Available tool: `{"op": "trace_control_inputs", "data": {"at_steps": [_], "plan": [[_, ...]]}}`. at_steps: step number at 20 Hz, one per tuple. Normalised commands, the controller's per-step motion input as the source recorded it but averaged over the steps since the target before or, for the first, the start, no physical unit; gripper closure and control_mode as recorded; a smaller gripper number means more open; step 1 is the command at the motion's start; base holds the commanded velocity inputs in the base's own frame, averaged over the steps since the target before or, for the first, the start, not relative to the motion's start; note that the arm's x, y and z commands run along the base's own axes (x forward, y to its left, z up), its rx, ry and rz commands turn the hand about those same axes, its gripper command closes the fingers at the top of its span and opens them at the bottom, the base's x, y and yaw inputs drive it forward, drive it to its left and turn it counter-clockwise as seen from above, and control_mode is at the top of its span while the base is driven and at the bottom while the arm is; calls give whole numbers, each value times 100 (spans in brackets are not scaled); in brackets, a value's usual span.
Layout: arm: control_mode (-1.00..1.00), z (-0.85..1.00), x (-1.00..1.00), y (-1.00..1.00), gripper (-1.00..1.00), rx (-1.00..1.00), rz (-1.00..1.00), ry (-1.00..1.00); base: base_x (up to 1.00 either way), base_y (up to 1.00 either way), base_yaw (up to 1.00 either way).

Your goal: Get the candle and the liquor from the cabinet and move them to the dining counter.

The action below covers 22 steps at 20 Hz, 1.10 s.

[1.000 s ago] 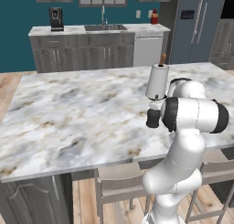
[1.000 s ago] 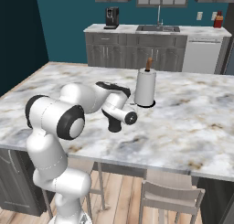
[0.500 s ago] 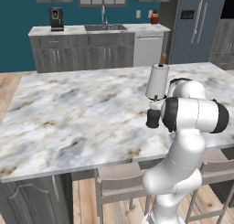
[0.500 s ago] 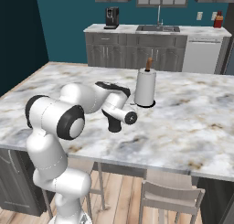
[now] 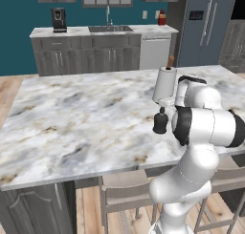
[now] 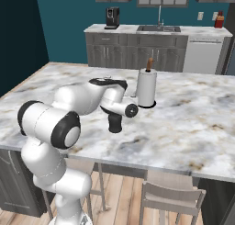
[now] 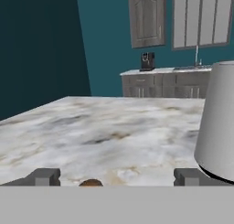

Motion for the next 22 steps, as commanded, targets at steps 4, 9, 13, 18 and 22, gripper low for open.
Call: {"op": "trace_control_inputs", "data": {"at_steps": [4,9,13,18,22], "plan": [[-100,84,-35,0,-100,0,-3,0,0,0,0],[-100,82,-48,0,-100,0,-5,0,0,0,0],[-100,80,-56,0,-100,0,-7,2,0,0,0],[-100,84,-56,0,-100,0,-11,7,0,0,0],[-100,76,-61,0,-100,-4,-9,5,0,0,0]]}}
